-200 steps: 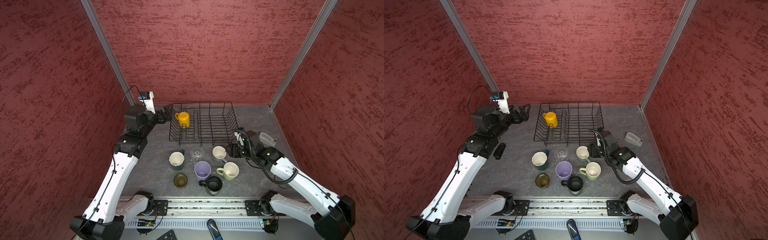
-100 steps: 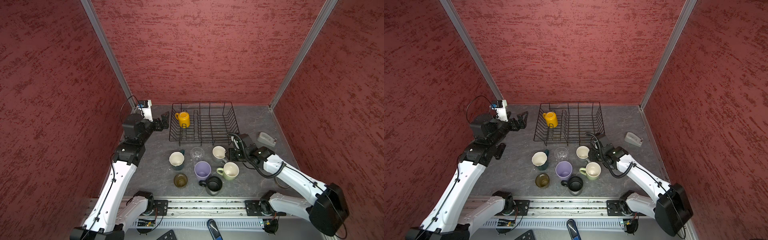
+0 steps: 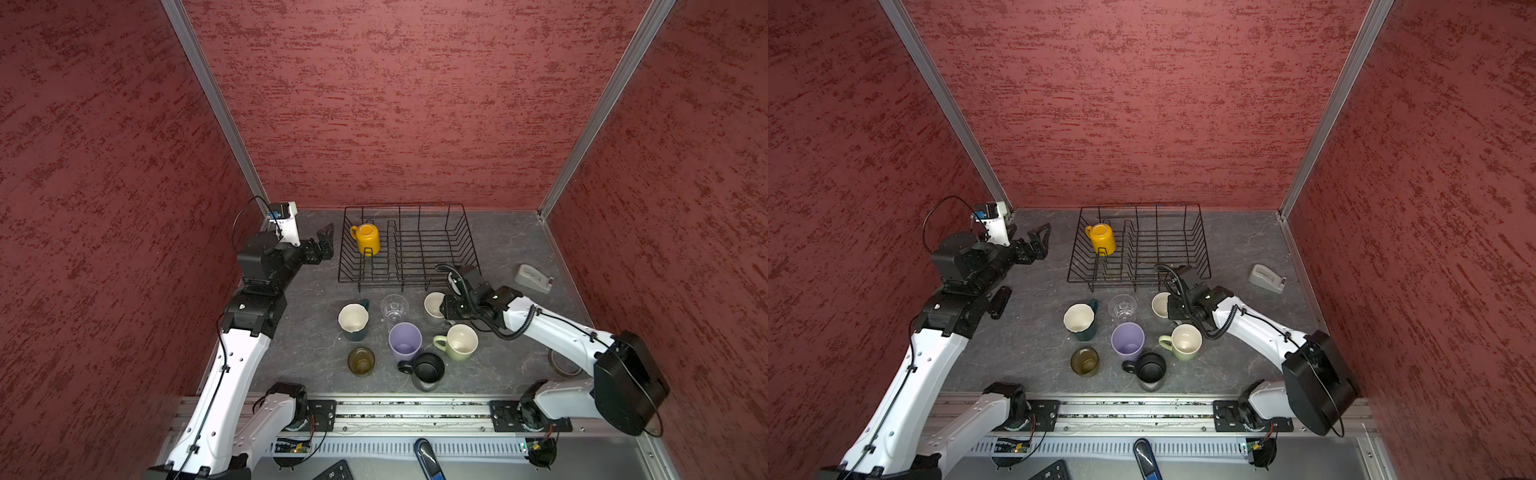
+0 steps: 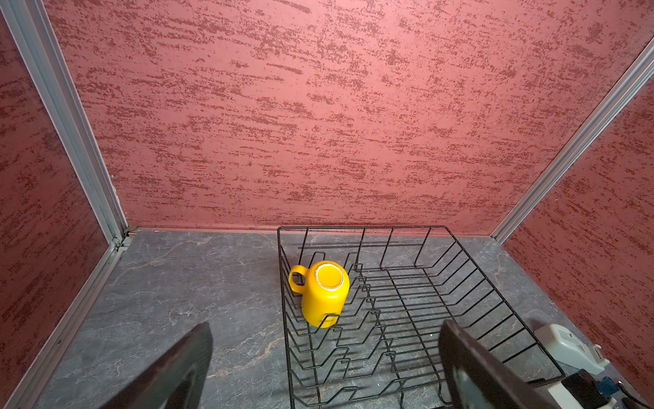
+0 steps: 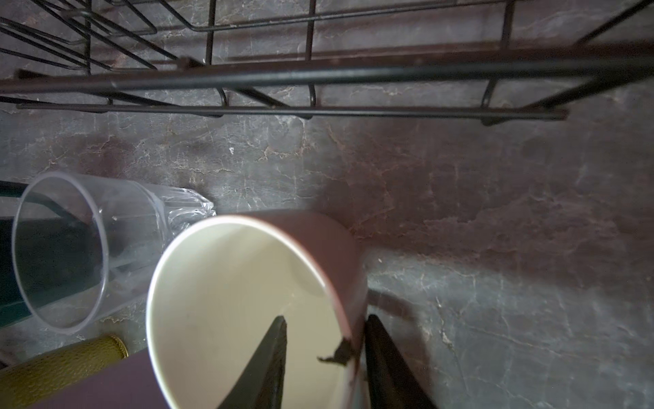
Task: Load cups into a dish rack
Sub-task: Pick up the cup from the center of the table.
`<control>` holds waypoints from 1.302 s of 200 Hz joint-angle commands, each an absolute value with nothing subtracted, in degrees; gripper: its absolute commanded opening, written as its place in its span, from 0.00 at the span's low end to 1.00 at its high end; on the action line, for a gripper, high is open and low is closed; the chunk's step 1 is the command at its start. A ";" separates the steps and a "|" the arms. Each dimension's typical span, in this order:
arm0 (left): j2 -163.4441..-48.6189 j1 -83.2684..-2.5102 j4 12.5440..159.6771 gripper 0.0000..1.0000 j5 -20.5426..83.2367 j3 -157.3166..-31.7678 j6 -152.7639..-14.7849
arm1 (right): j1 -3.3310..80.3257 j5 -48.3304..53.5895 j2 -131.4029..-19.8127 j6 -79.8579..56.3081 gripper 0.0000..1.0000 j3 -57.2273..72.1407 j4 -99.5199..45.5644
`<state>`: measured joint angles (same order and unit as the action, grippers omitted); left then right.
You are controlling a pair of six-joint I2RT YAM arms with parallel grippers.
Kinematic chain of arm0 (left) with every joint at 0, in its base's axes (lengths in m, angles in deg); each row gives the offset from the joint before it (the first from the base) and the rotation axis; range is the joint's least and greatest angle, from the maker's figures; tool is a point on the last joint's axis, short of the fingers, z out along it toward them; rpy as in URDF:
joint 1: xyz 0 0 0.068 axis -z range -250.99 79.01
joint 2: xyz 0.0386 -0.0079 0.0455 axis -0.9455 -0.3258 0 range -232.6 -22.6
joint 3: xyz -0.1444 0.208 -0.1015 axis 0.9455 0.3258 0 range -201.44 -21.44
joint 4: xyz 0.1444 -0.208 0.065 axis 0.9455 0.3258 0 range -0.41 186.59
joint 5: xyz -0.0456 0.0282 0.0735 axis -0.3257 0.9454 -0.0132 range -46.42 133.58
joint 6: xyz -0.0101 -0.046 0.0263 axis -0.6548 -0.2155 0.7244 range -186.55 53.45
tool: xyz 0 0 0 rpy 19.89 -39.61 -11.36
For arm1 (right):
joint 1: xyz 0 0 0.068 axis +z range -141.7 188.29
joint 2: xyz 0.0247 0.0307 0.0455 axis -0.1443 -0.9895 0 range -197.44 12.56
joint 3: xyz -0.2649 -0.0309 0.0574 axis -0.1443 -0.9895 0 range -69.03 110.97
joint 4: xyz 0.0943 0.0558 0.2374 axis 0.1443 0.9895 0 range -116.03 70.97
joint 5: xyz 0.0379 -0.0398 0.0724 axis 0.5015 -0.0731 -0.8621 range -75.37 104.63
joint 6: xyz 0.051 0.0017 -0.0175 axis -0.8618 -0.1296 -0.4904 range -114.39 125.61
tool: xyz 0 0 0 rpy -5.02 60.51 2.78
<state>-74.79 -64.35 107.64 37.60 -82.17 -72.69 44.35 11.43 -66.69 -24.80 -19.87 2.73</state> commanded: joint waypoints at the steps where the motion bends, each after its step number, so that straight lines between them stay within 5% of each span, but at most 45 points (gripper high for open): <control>1: -74.35 -64.92 106.55 1.00 37.14 -81.32 -72.31 | 45.80 13.87 -68.57 -26.16 0.35 -17.82 0.81; 173: -75.34 -64.84 105.28 1.00 36.46 -80.75 -73.28 | 47.58 18.32 -69.43 -20.85 0.00 -13.06 4.32; 260: -74.17 -65.56 105.65 1.00 37.87 -81.33 -75.49 | 47.61 18.49 -60.83 -16.57 0.00 -10.70 10.64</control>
